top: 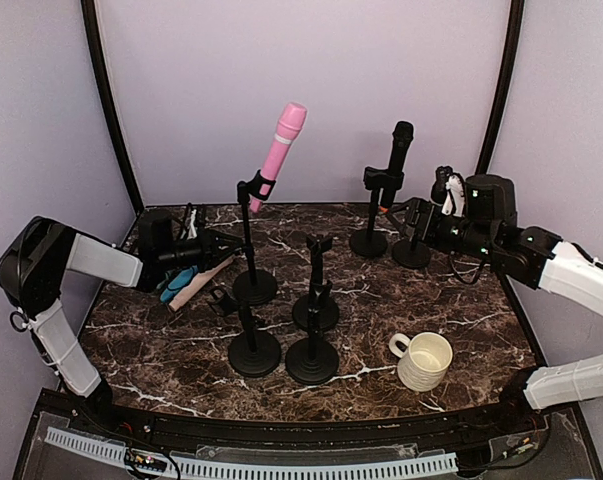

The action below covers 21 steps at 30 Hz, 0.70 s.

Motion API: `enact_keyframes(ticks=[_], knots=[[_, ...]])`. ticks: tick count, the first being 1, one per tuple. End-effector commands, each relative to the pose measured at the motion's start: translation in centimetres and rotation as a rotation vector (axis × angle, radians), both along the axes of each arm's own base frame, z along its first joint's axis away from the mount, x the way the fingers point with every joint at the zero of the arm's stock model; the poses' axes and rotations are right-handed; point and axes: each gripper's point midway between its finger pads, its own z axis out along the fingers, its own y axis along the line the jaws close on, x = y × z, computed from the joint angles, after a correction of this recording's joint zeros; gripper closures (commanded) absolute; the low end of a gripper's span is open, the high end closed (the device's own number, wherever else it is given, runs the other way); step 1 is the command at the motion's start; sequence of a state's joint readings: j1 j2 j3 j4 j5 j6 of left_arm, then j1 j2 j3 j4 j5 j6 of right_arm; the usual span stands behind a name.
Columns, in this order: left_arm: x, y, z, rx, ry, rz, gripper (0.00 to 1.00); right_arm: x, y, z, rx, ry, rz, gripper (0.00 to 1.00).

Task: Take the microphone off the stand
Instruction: Unscrew the knob on the microphone stand.

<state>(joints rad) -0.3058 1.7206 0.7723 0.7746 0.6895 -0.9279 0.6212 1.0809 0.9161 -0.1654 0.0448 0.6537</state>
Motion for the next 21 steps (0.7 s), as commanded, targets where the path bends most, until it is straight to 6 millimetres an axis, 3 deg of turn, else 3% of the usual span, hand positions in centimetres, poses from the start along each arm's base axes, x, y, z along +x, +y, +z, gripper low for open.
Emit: enact_keyframes(ticks=[1,9,11,15,18,21], knots=[[-0.2,1.1,-1.6,0.056,0.099,0.05,0.94,0.1,-0.4,1.0,0.033,-0.036,-0.014,0.09],[-0.5,1.0,-2.0,0.063,0.154,0.04,0.95,-0.1,-0.6,1.2,0.037,-0.041,-0.019,0.1],[-0.5,1.1,-1.9,0.074,0.151,0.045,0.91,-0.2,-0.6,1.3,0.039,-0.043,-0.019,0.1],[-0.1,1.7,-0.9,0.132,0.076,0.068,0.68,-0.5,-0.9,1.6,0.044,-0.052,-0.021,0.1],[0.3,2.4,1.2,0.188,-0.016,0.088,0.48,-0.8,-1.2,1.9,0.048,-0.06,-0.026,0.1],[0.5,3.3,3.3,0.28,-0.116,0.114,0.38,-1.2,-1.6,2.1,0.052,-0.066,-0.031,0.1]])
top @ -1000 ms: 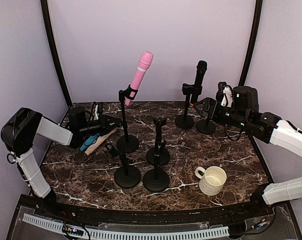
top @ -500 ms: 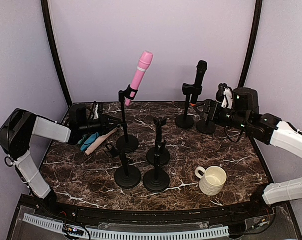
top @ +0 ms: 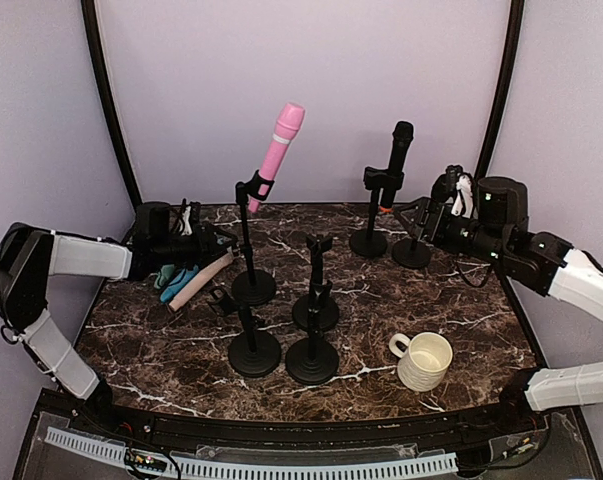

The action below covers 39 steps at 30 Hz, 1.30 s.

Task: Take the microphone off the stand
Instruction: Unscrew the knob on the microphone stand.

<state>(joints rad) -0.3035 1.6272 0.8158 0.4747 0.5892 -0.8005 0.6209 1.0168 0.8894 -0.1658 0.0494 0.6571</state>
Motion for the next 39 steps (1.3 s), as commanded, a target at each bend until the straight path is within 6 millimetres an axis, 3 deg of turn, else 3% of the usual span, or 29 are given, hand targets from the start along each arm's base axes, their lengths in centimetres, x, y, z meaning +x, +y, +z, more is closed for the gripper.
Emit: enact_keyframes(ticks=[1,6,12,23,27,39], knots=[[0.8,2.1,4.3,0.157,-0.18,0.054,0.36,-0.3,-0.9,1.3,0.03,-0.04,-0.028,0.1],[-0.5,2.9,7.6,0.277,-0.406,0.01,0.33,-0.7,-1.4,1.5,0.029,-0.049,-0.037,0.1],[-3.8,1.3,9.9,0.395,-0.718,-0.228,0.33,-0.7,-1.4,1.5,0.025,-0.056,-0.032,0.1],[-5.2,1.7,6.9,0.763,-1.021,-0.325,0.35,-0.8,-1.5,1.4,0.023,-0.061,-0.032,0.1],[-5.8,0.2,5.4,0.877,-1.097,-0.387,0.35,-0.7,-1.5,1.4,0.017,-0.061,-0.035,0.1],[-4.0,-1.0,2.7,1.04,-1.147,-0.458,0.44,-0.6,-1.6,1.1,0.006,-0.055,-0.044,0.1]])
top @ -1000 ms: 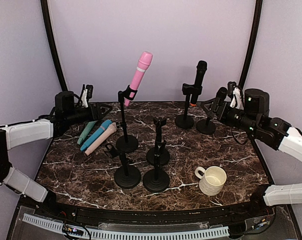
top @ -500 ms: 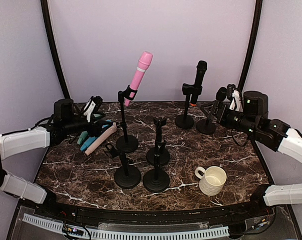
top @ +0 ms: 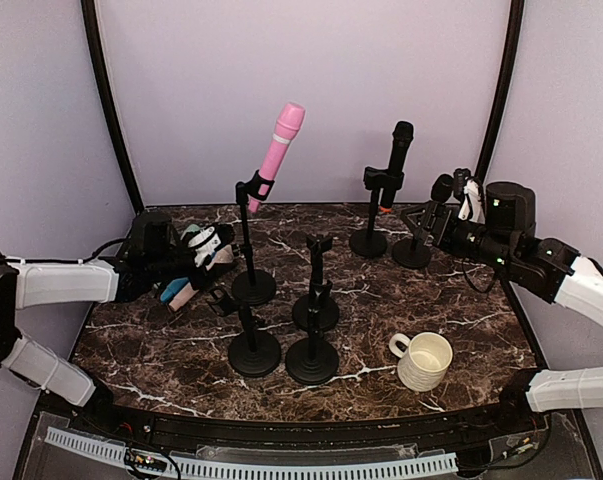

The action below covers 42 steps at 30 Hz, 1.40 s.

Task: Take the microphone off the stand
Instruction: Unscrew the knob on the microphone stand.

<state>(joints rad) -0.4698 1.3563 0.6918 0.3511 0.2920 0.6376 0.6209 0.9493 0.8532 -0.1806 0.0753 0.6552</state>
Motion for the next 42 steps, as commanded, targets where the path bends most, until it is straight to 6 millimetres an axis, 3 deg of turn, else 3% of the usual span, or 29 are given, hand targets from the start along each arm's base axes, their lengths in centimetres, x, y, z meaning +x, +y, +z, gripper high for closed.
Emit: enact_keyframes(ticks=[1,13,28,42], knots=[[1.2,-0.4,0.1,0.077,-0.085,-0.007,0.45,0.4,-0.4,1.0,0.004,-0.038,-0.02,0.1],[2.9,-0.1,0.7,0.108,-0.184,0.062,0.47,0.5,-0.5,0.8,-0.007,-0.034,-0.025,0.1],[4.3,-1.5,-0.1,0.169,-0.202,0.052,0.52,0.6,-0.2,0.8,-0.007,-0.031,-0.019,0.1],[4.4,-1.3,-1.3,0.245,-0.213,0.052,0.62,0.5,-0.5,0.8,-0.014,-0.032,-0.027,0.1]])
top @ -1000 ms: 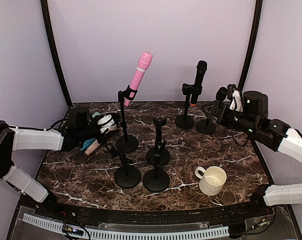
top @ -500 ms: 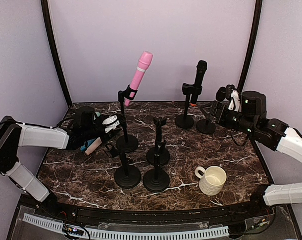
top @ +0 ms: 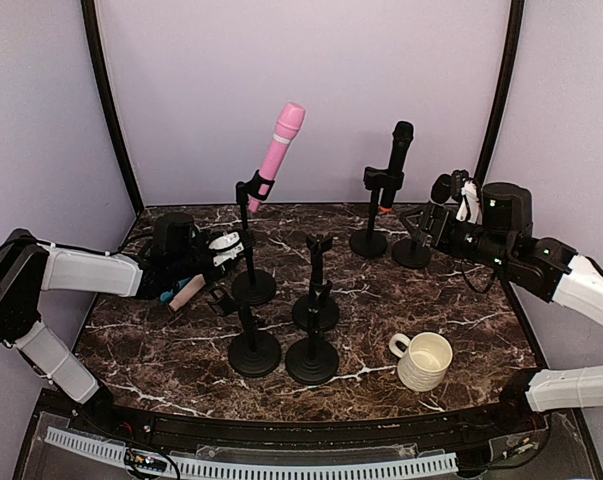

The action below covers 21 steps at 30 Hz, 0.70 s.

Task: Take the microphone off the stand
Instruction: Unscrew the knob on the microphone stand.

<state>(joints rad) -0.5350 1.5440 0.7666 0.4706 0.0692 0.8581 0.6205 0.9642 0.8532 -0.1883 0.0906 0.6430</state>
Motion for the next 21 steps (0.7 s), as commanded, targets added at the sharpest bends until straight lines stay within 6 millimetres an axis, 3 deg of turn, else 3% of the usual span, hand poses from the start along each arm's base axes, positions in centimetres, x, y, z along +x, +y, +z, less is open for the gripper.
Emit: enact_keyframes(ticks=[1,8,21], knots=[[0.3,-0.1,0.7,0.017,-0.03,-0.001,0.63,0.1,-0.4,1.5,0.014,-0.042,-0.015,0.1],[0.0,-0.2,0.1,0.021,0.01,-0.008,0.74,0.0,-0.6,1.7,0.018,-0.046,-0.019,0.1],[-1.7,-1.2,-1.2,-0.018,0.205,-0.051,0.84,-0.5,-0.8,1.6,0.035,-0.044,-0.017,0.1]])
